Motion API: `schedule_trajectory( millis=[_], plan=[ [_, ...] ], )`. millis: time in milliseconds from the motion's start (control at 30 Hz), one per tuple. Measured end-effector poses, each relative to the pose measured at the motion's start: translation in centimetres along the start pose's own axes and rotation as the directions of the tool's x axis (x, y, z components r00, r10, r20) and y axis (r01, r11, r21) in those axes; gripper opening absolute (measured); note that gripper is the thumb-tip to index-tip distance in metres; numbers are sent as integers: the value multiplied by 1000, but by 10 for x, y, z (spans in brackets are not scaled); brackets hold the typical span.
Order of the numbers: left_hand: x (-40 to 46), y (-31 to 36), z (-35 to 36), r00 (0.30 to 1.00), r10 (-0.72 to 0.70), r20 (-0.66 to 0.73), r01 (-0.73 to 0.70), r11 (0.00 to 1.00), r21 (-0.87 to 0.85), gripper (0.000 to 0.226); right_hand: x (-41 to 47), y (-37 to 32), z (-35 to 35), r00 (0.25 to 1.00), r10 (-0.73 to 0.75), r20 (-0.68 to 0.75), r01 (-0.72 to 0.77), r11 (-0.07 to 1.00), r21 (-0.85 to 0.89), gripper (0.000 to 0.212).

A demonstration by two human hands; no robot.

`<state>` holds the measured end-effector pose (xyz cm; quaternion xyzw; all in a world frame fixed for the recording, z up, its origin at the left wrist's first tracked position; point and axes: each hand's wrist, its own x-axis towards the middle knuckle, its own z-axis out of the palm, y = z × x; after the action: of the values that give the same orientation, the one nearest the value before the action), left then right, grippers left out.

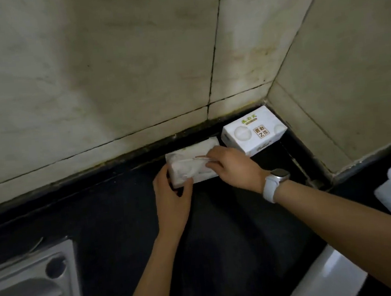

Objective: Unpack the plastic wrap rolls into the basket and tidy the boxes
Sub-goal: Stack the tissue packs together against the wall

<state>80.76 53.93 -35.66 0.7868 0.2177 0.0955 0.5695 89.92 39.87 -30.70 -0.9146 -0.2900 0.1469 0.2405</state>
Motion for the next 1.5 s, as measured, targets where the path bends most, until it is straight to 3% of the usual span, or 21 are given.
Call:
schedule_trajectory(
  millis=[100,167,233,367,467,567,767,933,1033,1133,1200,1333,1400,1500],
  plan=[
    [-6,20,4,981,160,-114,-163,986,-22,57,-16,-1,-24,959,-83,-271,107,991,78,16],
    [-2,37,16,969,243,-52,-243,970,6,59,-21,11,-45,916,-43,-399,72,996,60,15],
    [6,50,36,970,238,54,-240,970,38,66,-19,32,-65,894,52,-445,-32,998,51,14],
    [18,59,87,959,126,253,-170,972,163,81,-15,78,-87,891,319,-322,-344,938,-24,24],
    [24,60,113,948,42,315,-77,992,100,83,-19,87,-88,824,394,-408,-440,898,-22,38],
    [30,59,128,963,-7,270,-22,994,105,81,-25,88,-78,821,332,-464,-384,923,-20,50],
    [44,56,132,979,-5,205,-16,995,100,76,-33,96,-62,886,311,-345,-297,950,93,61],
    [55,54,126,966,-23,256,25,1000,-4,77,-25,99,-58,926,252,-282,-255,967,28,63],
    [51,56,124,941,42,335,-32,999,-36,80,-26,101,-56,936,258,-239,-265,964,0,63],
    [46,66,119,899,110,424,-94,994,-58,82,-35,93,-57,923,271,-272,-259,963,79,64],
    [39,71,112,908,124,399,-108,992,-61,77,-48,82,-58,906,275,-323,-243,961,135,64],
    [-10,67,92,949,-95,300,37,981,193,59,-108,63,-56,826,348,-444,-246,930,273,49],
    [-49,61,85,899,-139,414,27,964,263,51,-156,57,-46,779,417,-469,-319,906,278,38],
    [-106,52,86,753,-145,642,-51,960,277,52,-220,47,-21,687,572,-449,-488,820,298,31]
  ],
)
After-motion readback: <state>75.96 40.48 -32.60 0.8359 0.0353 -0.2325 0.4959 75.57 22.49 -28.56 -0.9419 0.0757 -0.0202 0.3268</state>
